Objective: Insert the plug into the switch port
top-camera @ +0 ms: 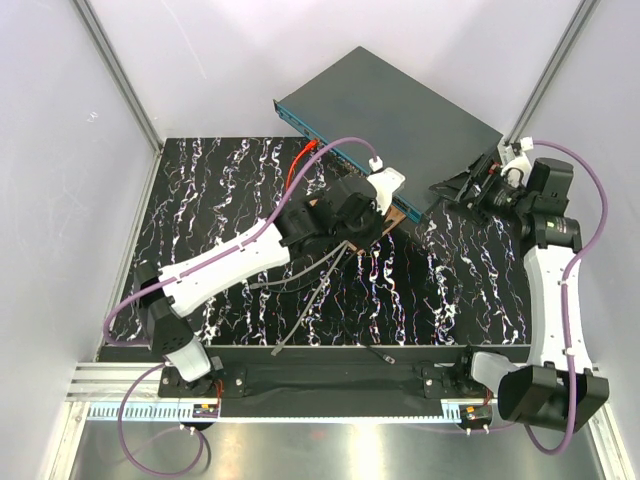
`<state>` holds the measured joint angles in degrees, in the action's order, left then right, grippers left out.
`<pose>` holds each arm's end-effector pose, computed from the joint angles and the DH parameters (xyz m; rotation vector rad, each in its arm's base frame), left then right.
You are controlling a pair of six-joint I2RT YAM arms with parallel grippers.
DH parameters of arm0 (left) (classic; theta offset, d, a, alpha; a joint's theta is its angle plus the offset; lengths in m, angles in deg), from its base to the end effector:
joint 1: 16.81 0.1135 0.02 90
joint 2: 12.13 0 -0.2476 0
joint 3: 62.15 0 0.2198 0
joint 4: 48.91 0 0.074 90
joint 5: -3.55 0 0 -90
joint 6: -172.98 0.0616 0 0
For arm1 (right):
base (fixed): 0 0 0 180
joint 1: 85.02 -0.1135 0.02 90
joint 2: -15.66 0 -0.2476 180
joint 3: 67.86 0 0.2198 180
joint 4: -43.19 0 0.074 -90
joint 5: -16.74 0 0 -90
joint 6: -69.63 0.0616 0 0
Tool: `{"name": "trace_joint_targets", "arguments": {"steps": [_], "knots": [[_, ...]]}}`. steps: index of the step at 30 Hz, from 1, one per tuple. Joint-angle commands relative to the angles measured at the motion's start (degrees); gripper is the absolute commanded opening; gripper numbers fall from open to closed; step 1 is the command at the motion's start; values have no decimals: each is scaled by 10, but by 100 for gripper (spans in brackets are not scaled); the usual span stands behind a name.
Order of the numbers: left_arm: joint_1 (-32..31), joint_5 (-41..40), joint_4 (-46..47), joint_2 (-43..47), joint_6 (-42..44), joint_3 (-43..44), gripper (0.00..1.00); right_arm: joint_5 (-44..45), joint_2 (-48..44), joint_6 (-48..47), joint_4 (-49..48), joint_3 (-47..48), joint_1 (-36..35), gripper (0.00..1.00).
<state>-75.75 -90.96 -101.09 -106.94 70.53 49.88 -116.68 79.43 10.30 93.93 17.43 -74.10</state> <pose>0.1908 -0.3073 0.3477 0.8443 2.0825 -0.6111 0.2227 0.0001 0.3583 0.2762 2.0554 0.9953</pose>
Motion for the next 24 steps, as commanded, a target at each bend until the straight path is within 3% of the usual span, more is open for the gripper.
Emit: {"name": "trace_joint_targets", "arguments": {"steps": [1, 10, 24], "knots": [[-2, -26, 35, -4, 8, 35, 0, -54, 9, 44, -83, -29, 3, 100], [0, -34, 42, -25, 22, 64, 0, -62, 29, 90, -163, -62, 3, 99], [10, -46, 32, -46, 13, 84, 0, -65, 35, 132, -236, -88, 3, 82]]}}
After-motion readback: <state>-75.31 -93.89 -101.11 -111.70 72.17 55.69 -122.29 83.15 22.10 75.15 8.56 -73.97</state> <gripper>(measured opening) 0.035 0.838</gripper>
